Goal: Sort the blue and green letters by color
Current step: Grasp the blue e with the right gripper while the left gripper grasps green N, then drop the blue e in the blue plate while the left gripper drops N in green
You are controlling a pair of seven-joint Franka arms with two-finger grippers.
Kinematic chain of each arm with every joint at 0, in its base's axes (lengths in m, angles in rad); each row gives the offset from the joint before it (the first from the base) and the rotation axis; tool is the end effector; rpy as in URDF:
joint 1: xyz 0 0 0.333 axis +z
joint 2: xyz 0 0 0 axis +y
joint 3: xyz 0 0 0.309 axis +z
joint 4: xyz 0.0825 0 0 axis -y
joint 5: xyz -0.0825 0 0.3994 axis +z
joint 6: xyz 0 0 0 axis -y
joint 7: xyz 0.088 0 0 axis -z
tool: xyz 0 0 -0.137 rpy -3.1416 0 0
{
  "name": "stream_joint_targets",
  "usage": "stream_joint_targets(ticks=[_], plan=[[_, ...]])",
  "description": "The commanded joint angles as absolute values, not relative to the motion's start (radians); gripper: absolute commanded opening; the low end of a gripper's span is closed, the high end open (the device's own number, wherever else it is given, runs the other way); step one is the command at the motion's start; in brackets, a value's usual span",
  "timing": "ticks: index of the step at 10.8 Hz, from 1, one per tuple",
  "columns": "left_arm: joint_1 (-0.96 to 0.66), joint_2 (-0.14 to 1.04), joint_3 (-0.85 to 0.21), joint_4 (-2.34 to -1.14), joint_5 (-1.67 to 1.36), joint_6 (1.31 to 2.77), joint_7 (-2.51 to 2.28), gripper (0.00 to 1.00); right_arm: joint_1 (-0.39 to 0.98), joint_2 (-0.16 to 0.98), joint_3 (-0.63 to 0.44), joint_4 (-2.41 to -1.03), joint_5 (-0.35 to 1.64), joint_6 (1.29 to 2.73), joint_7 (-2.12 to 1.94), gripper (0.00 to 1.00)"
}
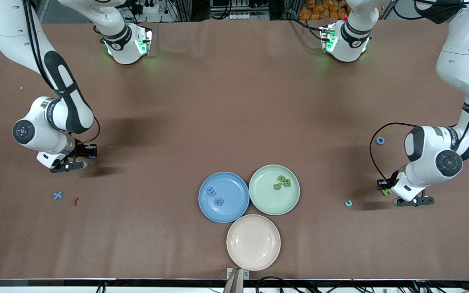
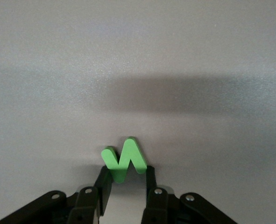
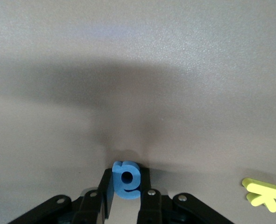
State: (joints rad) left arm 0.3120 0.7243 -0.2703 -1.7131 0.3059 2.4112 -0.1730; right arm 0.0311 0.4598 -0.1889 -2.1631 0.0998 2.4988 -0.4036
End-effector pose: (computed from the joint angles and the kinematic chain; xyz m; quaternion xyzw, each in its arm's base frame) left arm 0.6761 0.0449 0.1344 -0.9996 -0.0261 -0.0067 0.0128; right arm 0.5451 -0.0924 0.1251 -0.9944 -0.0882 0.0583 0.0016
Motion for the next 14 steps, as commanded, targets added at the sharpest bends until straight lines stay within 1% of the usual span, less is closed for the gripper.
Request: stream_joint_targets(ticks=[1, 4, 6, 8, 12, 14], plan=[[0.281, 0.713, -0.276, -1.710, 0.321, 2.421, -0.189, 0.13, 0.047, 0.462, -0.178, -2.143, 0.121, 2.496, -0.400, 0.00], [0.198, 0.670, -0.273, -1.709, 0.272, 2.410, -0.257, 0.13, 0.132, 0.491, -0.176, -2.028, 0.152, 2.484, -0.318, 0.00], [0.116, 0.651, -0.261, -1.709, 0.227, 2.405, -0.329, 0.13, 0.184, 0.514, -0.176, -1.936, 0.155, 2.392, -0.218, 0.00], [0.023, 0.634, -0.258, -1.706, 0.218, 2.387, -0.469, 0.13, 0.241, 0.535, -0.176, -1.864, 0.213, 2.336, -0.145, 0.00], [-0.162, 0.635, -0.258, -1.661, 0.177, 2.352, -0.749, 0.13, 0.348, 0.598, -0.176, -1.747, 0.284, 2.310, 0.062, 0.00], [-0.230, 0.652, -0.258, -1.631, 0.175, 2.352, -0.863, 0.13, 0.423, 0.635, -0.176, -1.683, 0.371, 2.309, 0.191, 0.00]])
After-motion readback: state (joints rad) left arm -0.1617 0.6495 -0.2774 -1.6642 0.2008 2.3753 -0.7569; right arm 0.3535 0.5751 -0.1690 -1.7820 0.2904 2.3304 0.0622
